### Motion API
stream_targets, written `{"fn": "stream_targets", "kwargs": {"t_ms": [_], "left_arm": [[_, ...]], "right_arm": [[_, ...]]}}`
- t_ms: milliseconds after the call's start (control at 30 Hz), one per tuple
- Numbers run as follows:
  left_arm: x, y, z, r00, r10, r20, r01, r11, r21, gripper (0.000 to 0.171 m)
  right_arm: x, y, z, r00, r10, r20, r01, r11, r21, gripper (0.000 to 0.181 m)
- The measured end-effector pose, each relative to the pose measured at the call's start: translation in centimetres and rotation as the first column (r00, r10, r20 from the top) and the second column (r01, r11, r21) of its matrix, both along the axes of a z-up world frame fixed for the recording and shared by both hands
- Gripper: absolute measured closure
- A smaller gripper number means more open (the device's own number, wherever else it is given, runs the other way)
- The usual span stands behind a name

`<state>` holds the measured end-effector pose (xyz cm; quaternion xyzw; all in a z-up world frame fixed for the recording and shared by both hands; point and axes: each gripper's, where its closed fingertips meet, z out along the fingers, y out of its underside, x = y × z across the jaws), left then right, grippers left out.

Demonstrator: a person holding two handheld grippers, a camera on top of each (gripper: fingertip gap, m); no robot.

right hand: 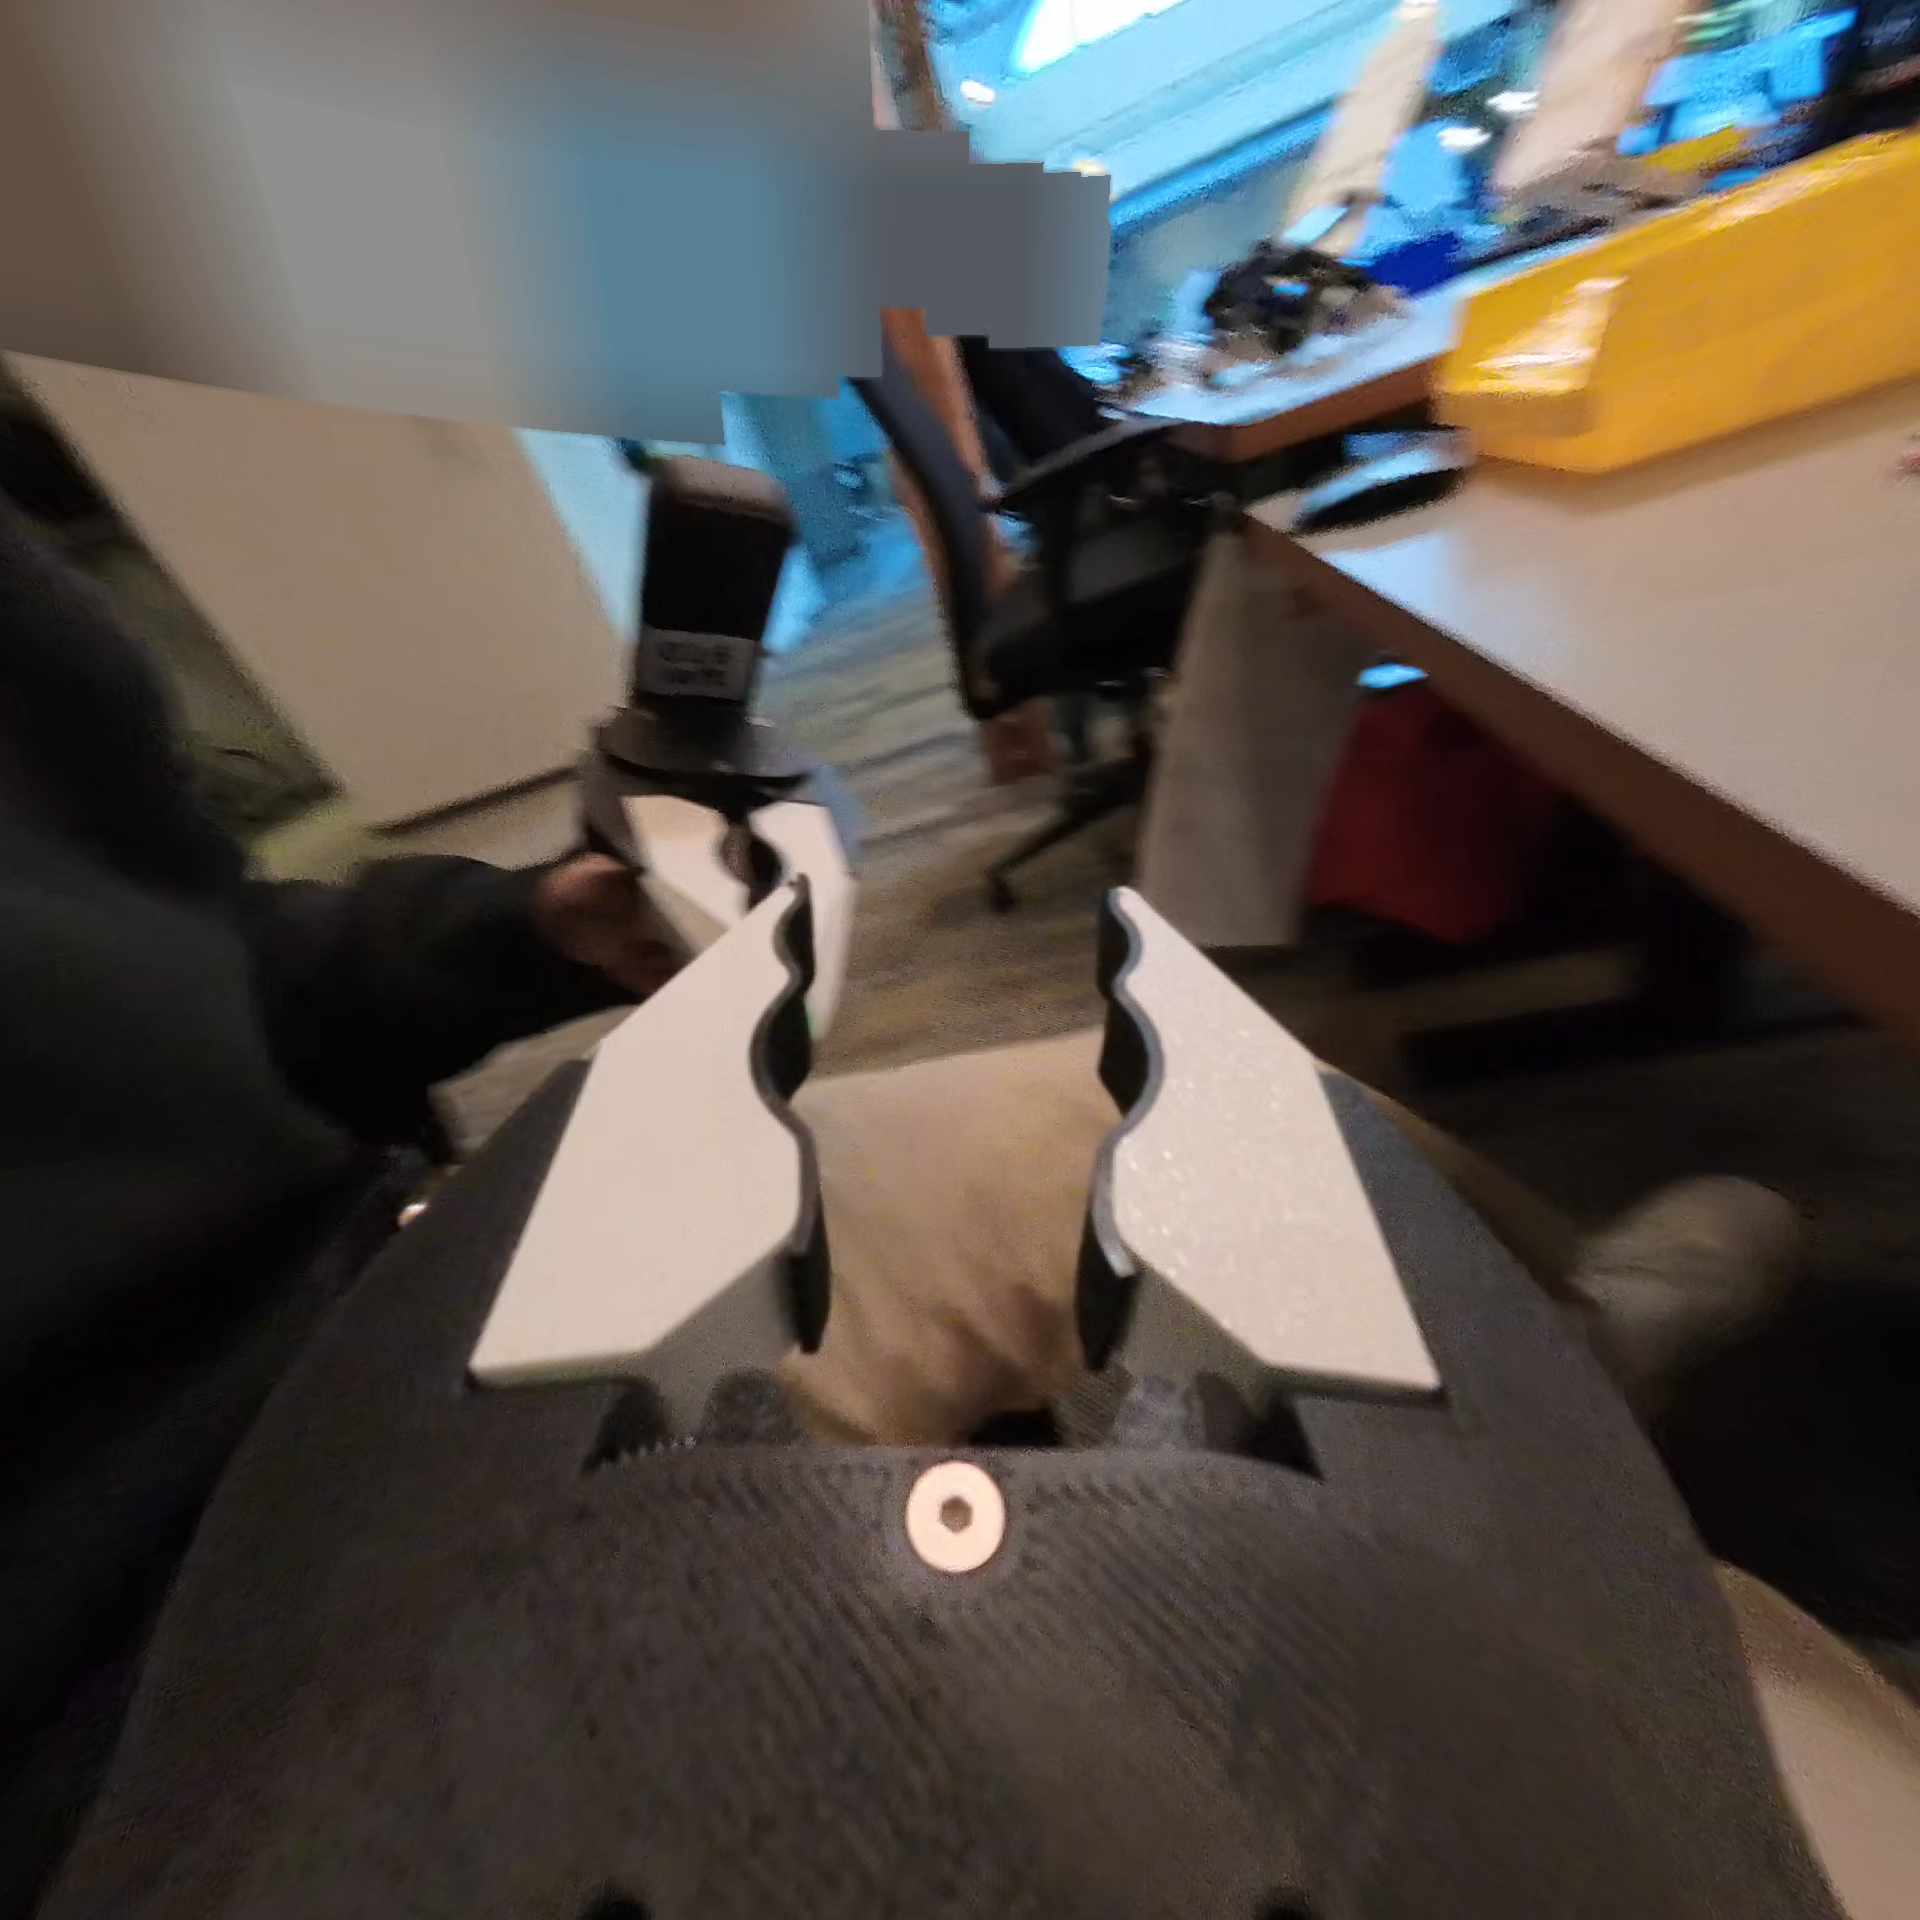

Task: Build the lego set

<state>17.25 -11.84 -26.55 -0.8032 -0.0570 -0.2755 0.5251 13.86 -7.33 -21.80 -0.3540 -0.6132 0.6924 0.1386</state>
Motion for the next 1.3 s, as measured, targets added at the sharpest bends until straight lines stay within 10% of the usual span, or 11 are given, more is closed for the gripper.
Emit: {"fn": "stream_targets", "kwargs": {"t_ms": [333,833,1300], "left_arm": [[-8.5,5.9,-2.8,0.957,-0.054,0.286,0.046,0.998,0.035,0.171],[-22.1,17.0,7.5,0.950,-0.232,-0.211,0.284,0.922,0.263,0.170],[-22.6,16.3,4.5,0.969,-0.193,-0.154,0.219,0.960,0.177,0.170]], "right_arm": [[-9.9,7.1,0.1,0.990,-0.117,-0.074,0.107,0.986,-0.126,0.170],[-15.6,14.8,4.7,0.914,-0.307,-0.266,0.374,0.892,0.256,0.181],[-15.7,18.3,3.7,0.823,-0.452,-0.345,0.544,0.802,0.246,0.178]]}}
